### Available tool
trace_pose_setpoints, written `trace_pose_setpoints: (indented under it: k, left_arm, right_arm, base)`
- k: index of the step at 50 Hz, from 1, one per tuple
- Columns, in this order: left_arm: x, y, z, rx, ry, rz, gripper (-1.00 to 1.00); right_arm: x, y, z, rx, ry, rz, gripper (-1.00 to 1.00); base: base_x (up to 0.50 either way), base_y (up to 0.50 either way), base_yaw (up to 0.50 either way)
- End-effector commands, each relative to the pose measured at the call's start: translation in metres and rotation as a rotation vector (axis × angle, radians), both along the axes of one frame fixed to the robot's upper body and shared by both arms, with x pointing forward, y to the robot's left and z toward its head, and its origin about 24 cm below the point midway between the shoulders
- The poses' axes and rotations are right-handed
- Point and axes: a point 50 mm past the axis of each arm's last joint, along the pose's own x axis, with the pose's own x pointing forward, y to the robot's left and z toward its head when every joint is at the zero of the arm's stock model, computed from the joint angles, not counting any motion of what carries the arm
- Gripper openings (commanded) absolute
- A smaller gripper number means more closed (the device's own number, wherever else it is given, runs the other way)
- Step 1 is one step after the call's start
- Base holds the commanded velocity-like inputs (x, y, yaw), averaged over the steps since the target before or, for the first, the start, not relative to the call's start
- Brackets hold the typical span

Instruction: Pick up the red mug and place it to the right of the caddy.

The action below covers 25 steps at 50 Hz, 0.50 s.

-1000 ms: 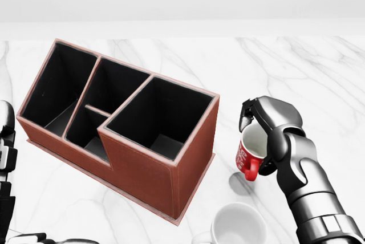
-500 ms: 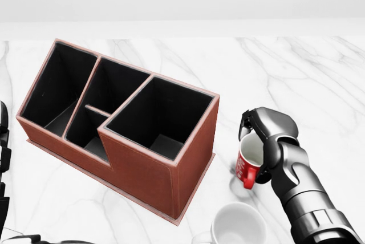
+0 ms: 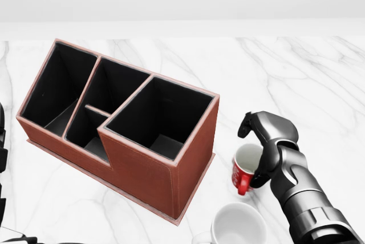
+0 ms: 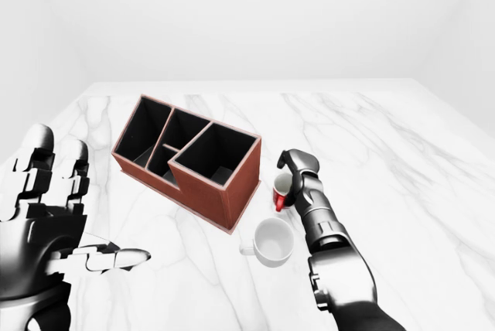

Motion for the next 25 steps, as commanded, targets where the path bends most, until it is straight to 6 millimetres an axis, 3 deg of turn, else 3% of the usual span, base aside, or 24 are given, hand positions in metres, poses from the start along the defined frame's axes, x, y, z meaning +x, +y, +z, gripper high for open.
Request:
trace_pose_setpoints:
  k: [1, 25]
  left_arm:
    - [-0.001, 0.000, 0.001, 0.000, -0.004, -0.002, 1.00]
    - [0.000, 0.000, 0.001, -0.003, -0.005, 0.000, 1.00]
  right_arm:
    - [0.000, -0.001, 0.001, -0.011, -0.017, -0.006, 1.00]
    - [-0.006, -0.012, 0.005, -0.035, -0.022, 0.009, 1.00]
  base:
    - [0.00, 0.00, 0.00]
    - [0.00, 0.00, 0.00]
